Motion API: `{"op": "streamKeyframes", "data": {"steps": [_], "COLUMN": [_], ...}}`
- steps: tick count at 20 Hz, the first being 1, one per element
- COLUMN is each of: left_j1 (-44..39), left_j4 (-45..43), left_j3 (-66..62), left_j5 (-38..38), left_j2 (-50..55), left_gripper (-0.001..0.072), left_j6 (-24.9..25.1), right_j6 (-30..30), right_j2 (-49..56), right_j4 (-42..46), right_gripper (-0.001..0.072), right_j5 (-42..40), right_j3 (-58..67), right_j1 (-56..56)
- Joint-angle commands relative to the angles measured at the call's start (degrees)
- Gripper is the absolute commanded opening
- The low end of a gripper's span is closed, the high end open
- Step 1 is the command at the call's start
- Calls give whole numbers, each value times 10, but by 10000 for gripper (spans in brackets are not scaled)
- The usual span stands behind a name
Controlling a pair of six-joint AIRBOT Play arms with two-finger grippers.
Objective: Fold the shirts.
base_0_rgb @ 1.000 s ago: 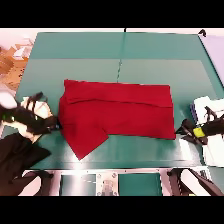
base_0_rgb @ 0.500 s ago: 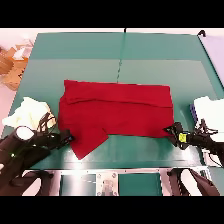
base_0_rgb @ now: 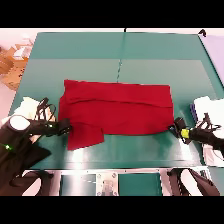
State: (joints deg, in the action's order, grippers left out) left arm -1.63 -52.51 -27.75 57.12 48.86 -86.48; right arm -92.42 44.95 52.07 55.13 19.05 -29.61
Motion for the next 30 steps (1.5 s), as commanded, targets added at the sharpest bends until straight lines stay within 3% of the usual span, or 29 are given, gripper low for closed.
{"op": "streamKeyframes", "data": {"steps": [1, 5, 10, 15, 19, 22, 23, 24, 25, 26, 28, 30], "left_j1": [0, 0, 0, 0, 0, 0, 0, 0, 0, 2, 21, 46], "left_j4": [-36, -42, -39, -41, -39, -22, -6, 15, 32, 38, 36, 36], "left_j3": [-80, -129, -204, -384, -501, -562, -578, -591, -601, -606, -630, -659], "left_j5": [134, 192, 133, 108, 82, 21, -8, -42, -69, -84, -68, -3], "left_j2": [0, 0, 38, 194, 337, 436, 465, 491, 507, 512, 511, 511], "left_gripper": [23, 23, 22, 22, 23, 25, 52, 299, 645, 699, 700, 700], "left_j6": [-1, -1, 10, 14, 10, 22, 26, 32, 28, 25, 25, 25], "right_j6": [-32, -47, -29, 0, -1, -1, -1, 0, 5, 23, 78, 121], "right_j2": [0, 0, 31, 183, 339, 462, 500, 530, 555, 568, 570, 570], "right_j4": [106, 148, 57, -28, -31, -40, -53, -70, -75, -75, -73, -54], "right_gripper": [13, 14, 15, 15, 15, 33, 158, 303, 425, 449, 449, 448], "right_j5": [101, 133, 78, 39, 10, -5, -14, -16, -9, 10, 70, 144], "right_j3": [83, 129, 154, 274, 408, 500, 528, 554, 583, 609, 653, 683], "right_j1": [0, 1, 2, 28, 77, 99, 102, 103, 101, 95, 68, 31]}}
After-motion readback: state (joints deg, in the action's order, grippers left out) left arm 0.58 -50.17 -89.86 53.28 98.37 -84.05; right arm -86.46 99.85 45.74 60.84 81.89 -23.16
